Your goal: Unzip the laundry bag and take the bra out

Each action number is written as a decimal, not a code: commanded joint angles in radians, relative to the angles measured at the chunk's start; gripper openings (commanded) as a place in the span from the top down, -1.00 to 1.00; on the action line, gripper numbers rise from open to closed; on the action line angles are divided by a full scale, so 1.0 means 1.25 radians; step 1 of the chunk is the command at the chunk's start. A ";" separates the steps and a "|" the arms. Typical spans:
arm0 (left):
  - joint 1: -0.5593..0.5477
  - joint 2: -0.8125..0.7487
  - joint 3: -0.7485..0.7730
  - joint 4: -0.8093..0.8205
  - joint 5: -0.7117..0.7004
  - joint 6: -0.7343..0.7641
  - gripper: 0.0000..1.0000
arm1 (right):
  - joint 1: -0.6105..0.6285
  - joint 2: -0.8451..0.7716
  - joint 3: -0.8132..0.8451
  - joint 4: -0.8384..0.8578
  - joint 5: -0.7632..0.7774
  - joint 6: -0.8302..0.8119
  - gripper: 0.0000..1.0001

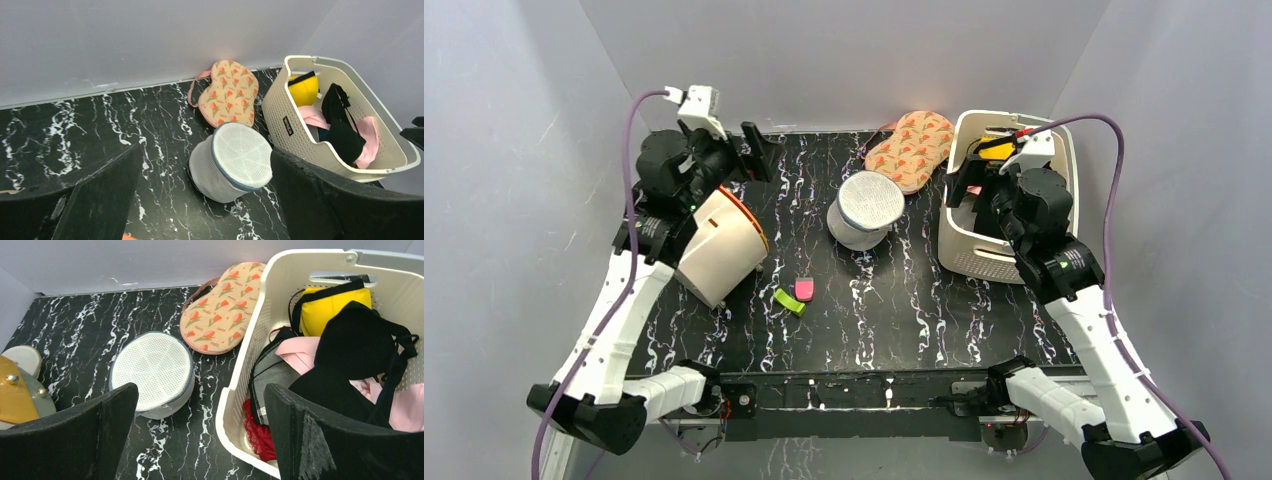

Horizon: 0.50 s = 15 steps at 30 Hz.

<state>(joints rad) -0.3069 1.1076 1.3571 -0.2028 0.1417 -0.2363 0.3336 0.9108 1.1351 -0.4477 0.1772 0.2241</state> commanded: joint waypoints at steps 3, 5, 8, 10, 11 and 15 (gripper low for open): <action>-0.117 0.074 0.011 0.000 -0.077 0.026 -0.97 | -0.027 -0.005 -0.018 0.058 0.043 0.031 -0.96; -0.164 0.111 0.019 -0.004 -0.104 0.042 -0.97 | -0.035 -0.009 -0.030 0.073 0.054 0.046 -0.96; -0.235 0.172 0.031 -0.013 -0.143 0.071 -0.97 | -0.046 -0.012 -0.048 0.095 0.081 0.089 -0.96; -0.282 0.216 0.037 -0.015 -0.170 0.091 -0.97 | -0.053 -0.010 -0.052 0.098 0.102 0.117 -0.96; -0.304 0.237 0.038 -0.015 -0.182 0.101 -0.97 | -0.057 -0.009 -0.053 0.099 0.111 0.130 -0.96; -0.380 0.315 0.037 -0.013 -0.212 0.151 -0.97 | -0.068 -0.012 -0.063 0.121 0.080 0.151 -0.96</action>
<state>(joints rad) -0.7067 1.4570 1.3659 -0.2085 -0.0517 -0.1303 0.2638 0.9112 1.0626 -0.3973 0.2741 0.3580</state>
